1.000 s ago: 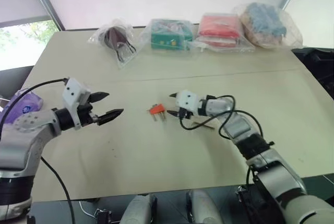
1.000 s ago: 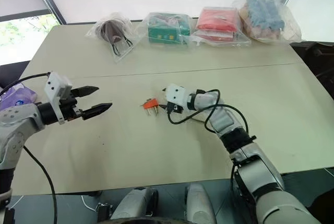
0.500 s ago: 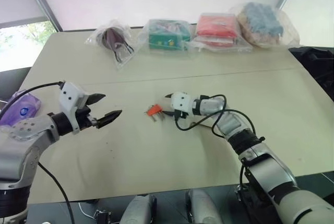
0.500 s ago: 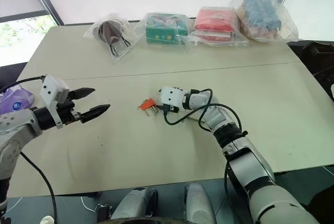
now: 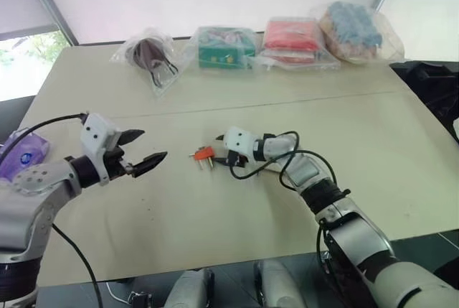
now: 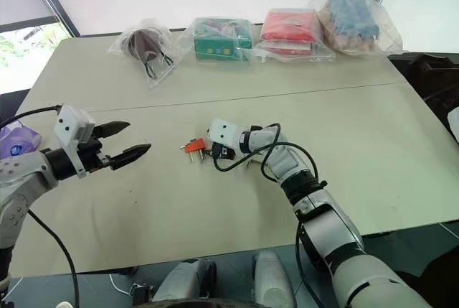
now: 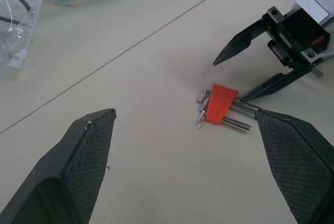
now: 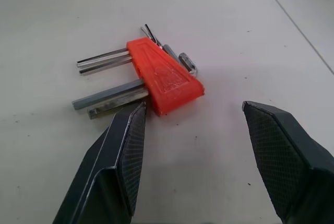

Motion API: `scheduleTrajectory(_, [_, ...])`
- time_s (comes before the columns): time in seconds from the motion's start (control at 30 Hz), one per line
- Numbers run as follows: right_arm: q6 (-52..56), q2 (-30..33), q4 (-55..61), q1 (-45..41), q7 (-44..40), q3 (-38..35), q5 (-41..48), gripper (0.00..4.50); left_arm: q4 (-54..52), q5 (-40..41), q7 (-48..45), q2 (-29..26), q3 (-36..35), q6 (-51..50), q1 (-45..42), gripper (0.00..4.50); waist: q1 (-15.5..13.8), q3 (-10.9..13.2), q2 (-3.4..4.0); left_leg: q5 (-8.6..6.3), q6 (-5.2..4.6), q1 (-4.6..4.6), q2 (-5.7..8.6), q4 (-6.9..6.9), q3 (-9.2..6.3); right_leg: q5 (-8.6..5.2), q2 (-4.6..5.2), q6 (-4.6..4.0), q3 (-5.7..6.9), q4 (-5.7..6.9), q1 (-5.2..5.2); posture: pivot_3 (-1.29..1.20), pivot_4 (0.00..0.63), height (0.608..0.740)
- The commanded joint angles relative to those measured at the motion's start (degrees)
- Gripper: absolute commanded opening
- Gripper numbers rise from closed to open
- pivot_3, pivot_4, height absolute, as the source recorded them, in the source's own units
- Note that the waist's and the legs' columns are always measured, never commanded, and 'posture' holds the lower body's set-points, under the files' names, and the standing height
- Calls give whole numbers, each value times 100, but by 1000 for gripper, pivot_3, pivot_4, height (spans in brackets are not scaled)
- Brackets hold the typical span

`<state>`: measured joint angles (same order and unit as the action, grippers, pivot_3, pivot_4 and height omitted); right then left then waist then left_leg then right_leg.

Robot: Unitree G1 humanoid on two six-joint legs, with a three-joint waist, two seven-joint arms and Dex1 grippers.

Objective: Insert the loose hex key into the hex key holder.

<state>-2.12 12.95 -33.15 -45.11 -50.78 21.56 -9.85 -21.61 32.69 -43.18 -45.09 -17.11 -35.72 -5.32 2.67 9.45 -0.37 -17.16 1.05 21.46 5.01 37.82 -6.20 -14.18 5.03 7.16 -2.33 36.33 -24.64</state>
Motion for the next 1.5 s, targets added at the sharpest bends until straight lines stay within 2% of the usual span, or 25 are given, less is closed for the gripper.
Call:
scheduleTrajectory(0.03, [148,-90,-197,-111,-395,187,4,3039,-224,18,73,-40,-231,80,24,4450,-8,0,0,0,0,0,0,0,0,0,0,0,0,0,0,0,150,740])
scheduleTrajectory(0.9, [-129,-580,-1386,-821,-811,198,-123,3039,-414,-10,313,51,-277,152,254,4450,70,-3,1,0,1,-5,-1,-10,0,0,0,0,0,1,-1,0,150,740])
scheduleTrajectory(1.0, [-223,-592,-1527,-853,-763,201,-165,2195,-429,-26,342,71,-264,177,275,4500,107,-3,2,1,2,-7,-1,-15,-1,0,0,0,0,1,-2,0,150,740])
scheduleTrajectory(1.07, [-261,-584,-1570,-848,-767,202,-174,1179,-434,-27,357,78,-258,183,283,4500,129,-3,2,3,6,-7,-1,-19,-2,0,0,0,0,2,-3,0,150,740])
scheduleTrajectory(1.1, [-292,-566,-1575,-830,-768,199,-180,1001,-432,-26,364,80,-252,184,284,4500,129,-4,2,4,7,-8,-1,-20,-2,0,0,0,0,2,-3,0,150,740])
scheduleTrajectory(1.2, [-417,-513,-1559,-787,-701,203,-227,1004,-407,-1,357,80,-248,192,285,4500,127,-4,3,4,8,-9,-1,-21,-3,0,0,0,0,3,-3,0,150,740])
scheduleTrajectory(1.23, [-563,-472,-1518,-770,-586,219,-290,1004,-374,26,332,77,-248,190,271,4500,127,-4,3,4,8,-9,-1,-21,-3,0,0,0,0,3,-3,0,150,740])
scheduleTrajectory(1.33, [-1616,-97,-1117,-645,702,56,-683,1004,-162,201,243,94,-165,101,-42,4500,90,-3,3,6,11,-8,0,-21,-4,0,0,0,0,4,-4,0,150,740])
scheduleTrajectory(1.5, [-3403,983,-94,-501,2194,62,-1688,1004,131,713,7,147,91,-276,-1014,4500,-121,2,2,10,16,7,9,0,-10,0,3,0,1,7,-5,0,150,740])
